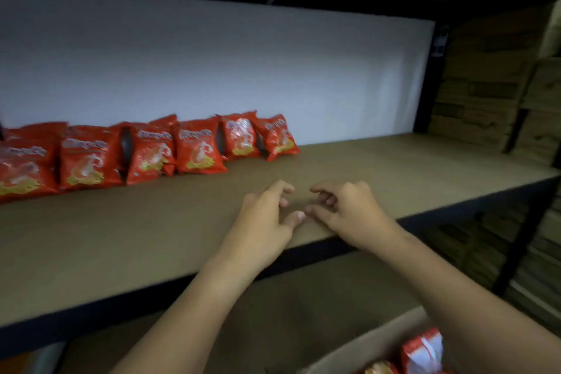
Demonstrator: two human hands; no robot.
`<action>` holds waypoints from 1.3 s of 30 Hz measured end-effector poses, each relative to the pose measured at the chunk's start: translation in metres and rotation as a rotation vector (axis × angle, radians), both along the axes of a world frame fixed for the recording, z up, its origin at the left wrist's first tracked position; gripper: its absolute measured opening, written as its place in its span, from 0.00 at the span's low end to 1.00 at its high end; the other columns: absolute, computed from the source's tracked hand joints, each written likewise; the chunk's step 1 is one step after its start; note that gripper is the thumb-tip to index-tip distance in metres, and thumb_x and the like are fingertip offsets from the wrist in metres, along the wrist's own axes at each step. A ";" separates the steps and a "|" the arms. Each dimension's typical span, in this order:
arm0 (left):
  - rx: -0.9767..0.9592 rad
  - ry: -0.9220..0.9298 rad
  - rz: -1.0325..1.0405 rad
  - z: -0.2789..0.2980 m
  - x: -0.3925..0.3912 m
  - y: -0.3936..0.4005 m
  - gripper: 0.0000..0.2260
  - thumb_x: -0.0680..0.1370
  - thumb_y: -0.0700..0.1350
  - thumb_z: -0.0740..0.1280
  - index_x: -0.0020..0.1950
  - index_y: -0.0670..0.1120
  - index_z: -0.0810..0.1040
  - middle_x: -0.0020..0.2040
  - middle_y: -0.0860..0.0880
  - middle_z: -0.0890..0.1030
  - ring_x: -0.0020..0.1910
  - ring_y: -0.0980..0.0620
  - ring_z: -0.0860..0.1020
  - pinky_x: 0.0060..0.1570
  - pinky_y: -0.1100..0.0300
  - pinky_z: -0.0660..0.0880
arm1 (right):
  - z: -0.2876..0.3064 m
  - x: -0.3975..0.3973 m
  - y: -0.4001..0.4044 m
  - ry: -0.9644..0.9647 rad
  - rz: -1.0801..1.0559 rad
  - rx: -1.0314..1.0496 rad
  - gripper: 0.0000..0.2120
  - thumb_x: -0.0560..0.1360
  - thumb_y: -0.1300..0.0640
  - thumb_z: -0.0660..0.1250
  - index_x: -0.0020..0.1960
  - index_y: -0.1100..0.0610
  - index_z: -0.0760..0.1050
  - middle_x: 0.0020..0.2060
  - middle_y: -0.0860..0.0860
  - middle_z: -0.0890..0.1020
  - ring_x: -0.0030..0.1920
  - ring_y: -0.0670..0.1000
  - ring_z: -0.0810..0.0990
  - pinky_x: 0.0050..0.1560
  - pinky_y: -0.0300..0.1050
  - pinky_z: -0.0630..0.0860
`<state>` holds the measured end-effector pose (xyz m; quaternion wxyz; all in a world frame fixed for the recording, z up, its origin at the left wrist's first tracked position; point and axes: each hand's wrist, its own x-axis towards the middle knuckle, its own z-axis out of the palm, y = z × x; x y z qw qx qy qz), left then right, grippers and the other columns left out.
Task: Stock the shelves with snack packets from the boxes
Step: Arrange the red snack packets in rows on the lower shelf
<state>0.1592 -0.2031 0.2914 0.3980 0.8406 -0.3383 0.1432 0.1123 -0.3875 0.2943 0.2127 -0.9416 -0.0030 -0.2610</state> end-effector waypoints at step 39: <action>0.419 0.782 0.047 -0.334 -0.120 -0.196 0.29 0.73 0.57 0.75 0.71 0.54 0.72 0.68 0.42 0.68 0.68 0.40 0.70 0.69 0.50 0.68 | -0.297 -0.169 -0.160 0.774 -0.420 -0.032 0.28 0.78 0.40 0.62 0.75 0.46 0.61 0.67 0.53 0.72 0.67 0.57 0.66 0.67 0.55 0.69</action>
